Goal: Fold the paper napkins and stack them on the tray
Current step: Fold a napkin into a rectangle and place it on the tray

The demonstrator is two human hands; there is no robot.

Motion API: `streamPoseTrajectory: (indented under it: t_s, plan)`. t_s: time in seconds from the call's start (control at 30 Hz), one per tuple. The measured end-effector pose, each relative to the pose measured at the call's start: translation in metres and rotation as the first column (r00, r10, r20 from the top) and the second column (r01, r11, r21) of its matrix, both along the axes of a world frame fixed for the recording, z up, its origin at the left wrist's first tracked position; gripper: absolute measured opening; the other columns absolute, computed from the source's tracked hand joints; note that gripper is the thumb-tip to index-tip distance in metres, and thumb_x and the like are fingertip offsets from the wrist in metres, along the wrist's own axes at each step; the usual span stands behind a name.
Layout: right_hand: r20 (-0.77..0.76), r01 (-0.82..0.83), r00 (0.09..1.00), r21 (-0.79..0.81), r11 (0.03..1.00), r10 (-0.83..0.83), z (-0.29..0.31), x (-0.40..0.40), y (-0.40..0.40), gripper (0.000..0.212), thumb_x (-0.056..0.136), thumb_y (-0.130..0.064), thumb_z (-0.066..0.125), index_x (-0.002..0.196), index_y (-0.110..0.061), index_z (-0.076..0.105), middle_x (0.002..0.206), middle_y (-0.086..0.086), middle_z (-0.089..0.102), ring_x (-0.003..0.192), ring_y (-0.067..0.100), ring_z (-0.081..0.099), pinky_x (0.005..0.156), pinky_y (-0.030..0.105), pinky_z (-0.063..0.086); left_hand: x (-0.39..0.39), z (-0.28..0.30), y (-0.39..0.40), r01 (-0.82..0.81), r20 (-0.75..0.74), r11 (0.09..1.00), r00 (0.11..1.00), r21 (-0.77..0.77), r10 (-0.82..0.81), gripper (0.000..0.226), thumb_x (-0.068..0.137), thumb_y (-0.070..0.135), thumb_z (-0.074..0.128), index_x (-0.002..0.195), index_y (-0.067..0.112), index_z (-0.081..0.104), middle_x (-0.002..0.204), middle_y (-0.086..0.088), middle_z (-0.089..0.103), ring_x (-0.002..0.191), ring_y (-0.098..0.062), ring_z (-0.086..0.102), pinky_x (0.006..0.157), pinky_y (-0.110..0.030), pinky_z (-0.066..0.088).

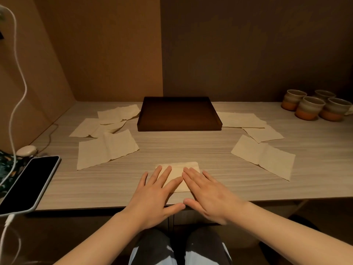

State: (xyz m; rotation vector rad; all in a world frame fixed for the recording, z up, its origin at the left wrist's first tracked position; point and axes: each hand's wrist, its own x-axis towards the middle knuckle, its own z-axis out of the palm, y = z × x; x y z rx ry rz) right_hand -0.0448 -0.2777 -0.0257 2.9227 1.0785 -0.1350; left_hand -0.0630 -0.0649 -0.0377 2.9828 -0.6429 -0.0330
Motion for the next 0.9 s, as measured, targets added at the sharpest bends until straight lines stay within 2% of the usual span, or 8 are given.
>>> streamPoseTrajectory:
  t_s: [0.1,0.23,0.27,0.37,0.47,0.57,0.73,0.9]
  plan:
    - [0.054,-0.036,0.998,0.029,0.999,0.034,-0.01,0.001,-0.011,0.079,0.097,-0.062,0.016,0.156,-0.012,-0.002,0.163,0.006,-0.007,0.149,0.017,-0.01,0.116,0.035,-0.014,-0.001,-0.005,0.007,0.016,0.036,1.0,0.999,0.024,-0.017,0.072,0.088,0.072,0.027,0.145,0.051,-0.012,0.159,0.002,-0.018,0.144,-0.019,-0.022,0.116,-0.047,-0.008]
    - [0.19,-0.095,0.979,0.072,0.993,0.08,-0.024,0.003,-0.025,0.073,0.098,-0.053,0.031,0.155,-0.008,0.017,0.161,0.013,0.017,0.148,0.023,0.013,0.117,0.042,0.004,-0.009,-0.007,0.015,0.034,0.045,0.999,0.998,0.038,-0.036,0.076,0.094,0.052,0.043,0.146,0.049,-0.012,0.155,0.005,-0.021,0.144,-0.019,-0.021,0.117,-0.047,-0.005]
    - [0.214,-0.113,0.972,0.076,0.991,0.094,-0.025,0.002,-0.028,0.071,0.097,-0.047,0.038,0.153,-0.008,0.023,0.159,0.013,0.024,0.147,0.024,0.02,0.117,0.041,0.009,-0.011,-0.008,0.017,0.053,0.077,0.998,0.996,0.022,-0.054,0.076,0.093,0.049,0.046,0.148,0.046,-0.005,0.157,0.005,-0.014,0.145,-0.018,-0.015,0.117,-0.047,-0.002]
    - [0.247,-0.17,0.961,0.153,0.973,0.128,-0.021,-0.005,-0.034,0.059,0.089,-0.027,0.06,0.143,-0.007,0.046,0.146,0.013,0.048,0.135,0.025,0.046,0.113,0.036,0.032,-0.018,-0.01,0.024,0.096,0.162,0.995,0.983,-0.025,-0.09,0.076,0.082,0.032,0.067,0.148,0.032,0.029,0.156,0.004,0.027,0.144,-0.017,0.019,0.113,-0.047,0.022]
    - [0.281,-0.234,0.945,0.23,0.945,0.165,-0.013,-0.012,-0.037,0.041,0.086,-0.017,0.064,0.126,-0.007,0.062,0.131,0.01,0.062,0.118,0.024,0.06,0.094,0.034,0.053,-0.023,-0.01,0.029,0.114,0.179,0.987,0.98,-0.11,-0.093,0.071,0.074,0.02,0.076,0.139,0.027,0.046,0.145,0.007,0.046,0.136,-0.014,0.038,0.11,-0.041,0.029]
    - [0.292,-0.265,0.938,0.253,0.931,0.187,-0.008,-0.017,-0.038,0.028,0.089,-0.018,0.058,0.114,-0.01,0.068,0.124,0.007,0.067,0.105,0.02,0.063,0.081,0.03,0.057,-0.027,-0.003,0.028,0.151,0.203,0.976,0.972,-0.157,-0.117,0.066,0.069,0.02,0.081,0.129,0.028,0.056,0.134,0.011,0.057,0.127,-0.012,0.048,0.107,-0.038,0.033]
    - [0.317,-0.274,0.929,0.241,0.931,0.191,-0.004,-0.018,-0.039,0.023,0.082,-0.012,0.071,0.105,-0.015,0.072,0.118,0.003,0.07,0.097,0.019,0.065,0.075,0.032,0.057,-0.034,0.008,0.028,0.189,0.242,0.963,0.96,-0.194,-0.14,0.049,0.067,0.014,0.082,0.112,0.028,0.069,0.119,0.015,0.066,0.113,-0.01,0.058,0.093,-0.032,0.049]
    - [0.285,-0.224,0.949,0.317,0.922,0.132,0.009,-0.015,-0.035,0.023,0.086,-0.019,0.058,0.105,-0.017,0.072,0.114,0.001,0.072,0.092,0.016,0.069,0.07,0.033,0.058,-0.034,0.016,0.03,0.119,0.225,0.954,0.973,-0.276,-0.057,0.048,0.073,0.014,0.077,0.117,0.032,0.066,0.111,0.015,0.066,0.101,-0.006,0.058,0.08,-0.027,0.056]
